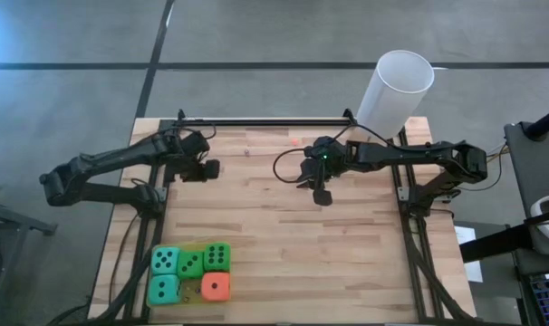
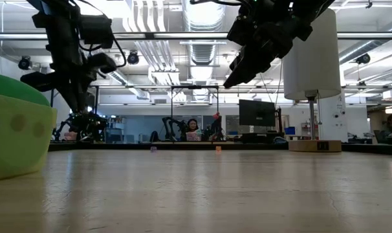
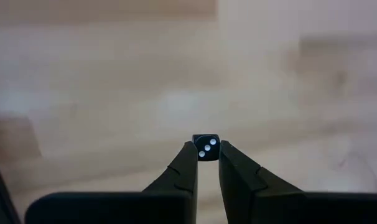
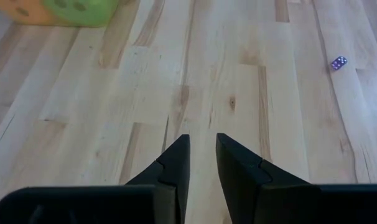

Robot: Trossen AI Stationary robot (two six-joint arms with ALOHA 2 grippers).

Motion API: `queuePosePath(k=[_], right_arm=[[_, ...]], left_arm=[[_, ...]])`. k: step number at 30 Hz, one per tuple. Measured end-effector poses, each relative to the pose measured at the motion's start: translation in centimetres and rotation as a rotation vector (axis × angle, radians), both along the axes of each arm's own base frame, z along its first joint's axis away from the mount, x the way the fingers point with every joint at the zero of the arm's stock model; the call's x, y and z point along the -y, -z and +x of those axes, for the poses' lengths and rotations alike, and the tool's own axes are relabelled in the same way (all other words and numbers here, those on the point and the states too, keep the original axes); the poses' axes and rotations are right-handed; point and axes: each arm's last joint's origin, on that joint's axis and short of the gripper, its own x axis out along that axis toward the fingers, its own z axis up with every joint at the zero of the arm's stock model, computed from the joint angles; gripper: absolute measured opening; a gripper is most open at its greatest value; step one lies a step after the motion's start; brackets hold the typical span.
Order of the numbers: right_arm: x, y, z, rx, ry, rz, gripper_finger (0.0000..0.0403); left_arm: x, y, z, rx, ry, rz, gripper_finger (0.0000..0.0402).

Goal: Pick & Place Dice
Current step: Put the black dice into the yellow bin

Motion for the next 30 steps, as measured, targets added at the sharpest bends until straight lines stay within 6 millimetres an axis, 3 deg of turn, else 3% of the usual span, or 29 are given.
queuePosePath(k=[11,22,30], right_arm=[[0.0,0.0,0.0,0.004,0.0,-0.001,0.0091],[0.0,0.0,0.0,0.005,0.0,-0.001,0.0074],[0.0,0.0,0.0,0.006,0.0,-0.001,0.007]], left_arm=[[2.0,-0.5,-0.5,0.148,0.333,-0.276,0.0043],[4.6,-0.7,0.1,0.16,0.433,-0.444,0.0043],[8.4,-0.8,0.9,0.08,0.441,-0.579,0.0069]])
